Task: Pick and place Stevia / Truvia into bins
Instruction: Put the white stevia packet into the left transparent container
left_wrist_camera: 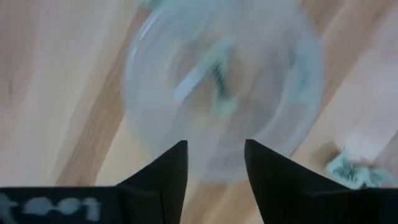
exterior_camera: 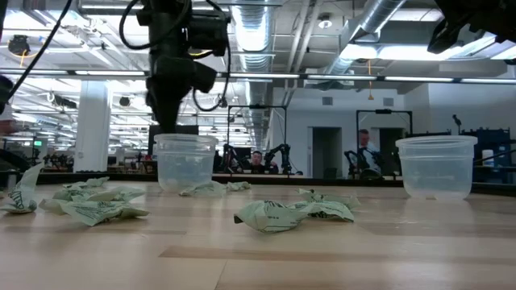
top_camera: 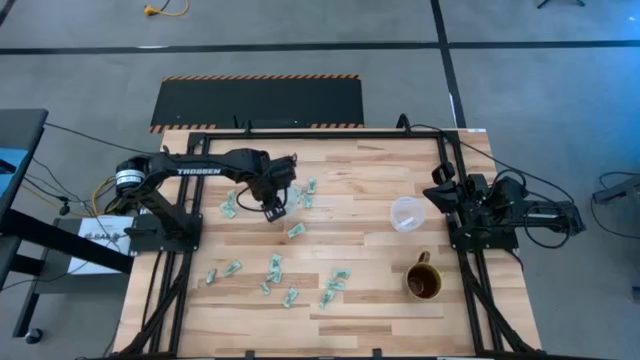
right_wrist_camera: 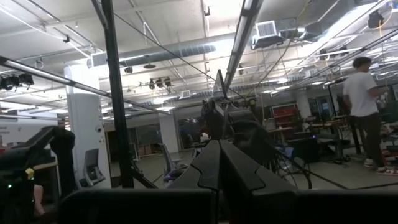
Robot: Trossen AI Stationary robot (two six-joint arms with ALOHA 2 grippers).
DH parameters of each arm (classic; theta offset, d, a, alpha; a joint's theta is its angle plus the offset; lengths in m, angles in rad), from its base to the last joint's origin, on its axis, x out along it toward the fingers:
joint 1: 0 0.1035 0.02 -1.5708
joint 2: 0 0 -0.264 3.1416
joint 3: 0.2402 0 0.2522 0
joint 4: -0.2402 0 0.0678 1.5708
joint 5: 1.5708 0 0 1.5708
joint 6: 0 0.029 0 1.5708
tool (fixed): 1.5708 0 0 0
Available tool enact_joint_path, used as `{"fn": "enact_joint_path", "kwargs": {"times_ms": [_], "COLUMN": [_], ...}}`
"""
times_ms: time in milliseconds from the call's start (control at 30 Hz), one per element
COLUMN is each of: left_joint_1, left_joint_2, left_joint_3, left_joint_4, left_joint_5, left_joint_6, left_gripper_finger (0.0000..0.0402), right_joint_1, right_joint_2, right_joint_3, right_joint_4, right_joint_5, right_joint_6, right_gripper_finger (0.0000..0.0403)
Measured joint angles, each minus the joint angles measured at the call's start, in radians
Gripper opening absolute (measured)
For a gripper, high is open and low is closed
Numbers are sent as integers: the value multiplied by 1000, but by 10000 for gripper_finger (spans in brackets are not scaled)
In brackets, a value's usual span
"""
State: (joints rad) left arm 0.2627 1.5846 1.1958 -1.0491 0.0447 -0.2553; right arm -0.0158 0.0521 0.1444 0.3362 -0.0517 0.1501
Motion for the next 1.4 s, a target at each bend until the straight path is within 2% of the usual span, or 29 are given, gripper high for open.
{"fn": "enact_joint_path", "kwargs": {"times_ms": [133,300,467,633,767,933,1033,1400], "left_joint_1": [3,17,89,173,241,285,292,311], "left_joint_2": [-68,-195,-293,-329,-329,-329,-329,-328], "left_joint_3": [15,-34,-173,-341,-445,-530,-561,-631], "left_joint_4": [-85,-122,-90,-45,-4,149,225,298], "left_joint_5": [-45,-219,-254,-260,-186,-184,-181,-154], "left_joint_6": [-96,-319,-554,-726,-761,-776,-773,-776], "left_gripper_finger": [157,158,158,158,158,158,158,158], "right_joint_1": [0,0,0,0,0,0,0,0], "right_joint_2": [0,0,0,0,0,0,0,0], "right_joint_3": [0,0,0,0,0,0,0,0], "right_joint_4": [0,-2,-10,-21,-22,-22,-22,-22], "right_joint_5": [0,0,0,0,0,0,0,0], "right_joint_6": [0,0,0,0,0,0,0,0], "right_gripper_finger": [0,0,0,0,0,0,0,0]}}
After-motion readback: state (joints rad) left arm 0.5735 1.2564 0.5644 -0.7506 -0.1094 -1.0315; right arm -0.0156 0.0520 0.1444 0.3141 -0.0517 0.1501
